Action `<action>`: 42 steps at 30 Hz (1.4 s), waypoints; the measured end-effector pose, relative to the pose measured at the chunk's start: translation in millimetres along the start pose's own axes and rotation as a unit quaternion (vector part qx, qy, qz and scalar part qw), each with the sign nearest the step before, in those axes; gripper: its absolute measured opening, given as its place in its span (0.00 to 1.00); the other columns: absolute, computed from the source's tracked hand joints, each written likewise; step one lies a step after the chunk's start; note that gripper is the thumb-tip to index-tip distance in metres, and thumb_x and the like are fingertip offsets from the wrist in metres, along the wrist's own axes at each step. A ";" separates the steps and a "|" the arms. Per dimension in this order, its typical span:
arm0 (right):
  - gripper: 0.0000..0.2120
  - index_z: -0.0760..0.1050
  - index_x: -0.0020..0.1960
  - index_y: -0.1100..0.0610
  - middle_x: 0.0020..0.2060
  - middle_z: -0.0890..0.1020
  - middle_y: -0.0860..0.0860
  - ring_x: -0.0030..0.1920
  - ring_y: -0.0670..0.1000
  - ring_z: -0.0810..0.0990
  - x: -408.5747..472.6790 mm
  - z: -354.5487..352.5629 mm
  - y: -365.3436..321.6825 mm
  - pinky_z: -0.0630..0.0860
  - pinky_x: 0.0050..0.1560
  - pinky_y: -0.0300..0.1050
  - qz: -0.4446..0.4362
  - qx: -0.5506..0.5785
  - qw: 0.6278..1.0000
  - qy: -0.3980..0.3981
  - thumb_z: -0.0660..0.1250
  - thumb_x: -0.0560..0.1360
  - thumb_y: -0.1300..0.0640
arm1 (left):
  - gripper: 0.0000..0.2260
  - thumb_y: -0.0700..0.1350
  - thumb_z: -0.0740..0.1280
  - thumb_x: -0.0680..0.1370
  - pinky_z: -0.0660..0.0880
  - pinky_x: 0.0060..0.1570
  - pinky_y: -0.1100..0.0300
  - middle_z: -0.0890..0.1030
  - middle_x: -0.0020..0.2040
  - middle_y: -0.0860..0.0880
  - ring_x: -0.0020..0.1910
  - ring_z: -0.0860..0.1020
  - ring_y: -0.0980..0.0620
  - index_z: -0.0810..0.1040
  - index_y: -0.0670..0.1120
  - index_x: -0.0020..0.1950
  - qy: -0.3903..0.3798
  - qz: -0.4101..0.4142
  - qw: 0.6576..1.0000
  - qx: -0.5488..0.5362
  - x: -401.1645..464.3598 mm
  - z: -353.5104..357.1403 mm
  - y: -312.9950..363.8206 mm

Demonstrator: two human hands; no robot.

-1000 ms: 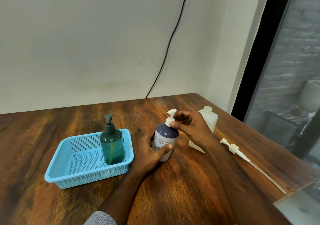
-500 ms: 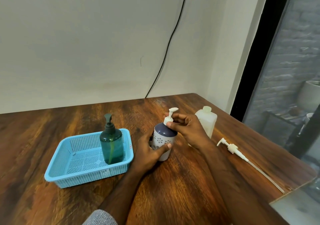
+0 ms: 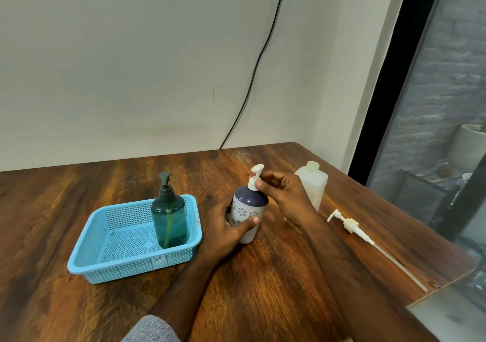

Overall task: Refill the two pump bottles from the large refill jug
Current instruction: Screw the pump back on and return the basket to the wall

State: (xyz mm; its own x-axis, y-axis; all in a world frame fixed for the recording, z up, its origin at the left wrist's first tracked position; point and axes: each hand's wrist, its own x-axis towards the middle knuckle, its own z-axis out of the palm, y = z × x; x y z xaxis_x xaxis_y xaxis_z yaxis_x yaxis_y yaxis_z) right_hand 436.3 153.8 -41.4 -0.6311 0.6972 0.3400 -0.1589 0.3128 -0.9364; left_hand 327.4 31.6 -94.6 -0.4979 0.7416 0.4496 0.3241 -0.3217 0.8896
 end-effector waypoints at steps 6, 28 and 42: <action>0.15 0.80 0.59 0.54 0.53 0.85 0.50 0.57 0.50 0.82 1.9 1.1 -2.5 0.80 0.56 0.43 0.023 0.010 0.999 -0.020 0.75 0.74 0.56 | 0.22 0.42 0.79 0.70 0.79 0.49 0.64 0.83 0.54 0.58 0.53 0.82 0.58 0.76 0.57 0.60 0.005 -0.007 1.000 0.011 -0.2 -2.9 -1.3; 0.10 0.80 0.61 0.60 0.54 0.86 0.53 0.59 0.52 0.83 -0.8 -4.0 5.6 0.78 0.62 0.48 -0.007 0.035 0.997 -0.068 0.67 0.80 0.62 | 0.25 0.40 0.78 0.71 0.78 0.48 0.65 0.84 0.55 0.53 0.54 0.82 0.56 0.76 0.48 0.66 -0.016 0.002 1.000 0.023 1.5 -1.9 -8.9; 0.09 0.84 0.55 0.58 0.51 0.87 0.51 0.52 0.47 0.85 -10.1 26.3 -2.2 0.81 0.54 0.41 -0.013 0.004 1.000 0.028 0.73 0.76 0.62 | 0.27 0.47 0.79 0.69 0.78 0.51 0.65 0.82 0.57 0.55 0.55 0.81 0.60 0.75 0.50 0.66 0.038 -0.016 0.996 0.074 -9.2 -1.6 -14.0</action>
State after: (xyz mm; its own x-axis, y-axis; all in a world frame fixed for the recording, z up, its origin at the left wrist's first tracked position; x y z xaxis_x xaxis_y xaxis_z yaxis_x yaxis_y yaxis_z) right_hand 423.1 129.1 -45.1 -0.5827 0.7246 0.3679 -0.1800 0.3264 -0.9279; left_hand 326.1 28.4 -111.1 -0.5678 0.7013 0.4311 0.4198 -0.2038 0.8844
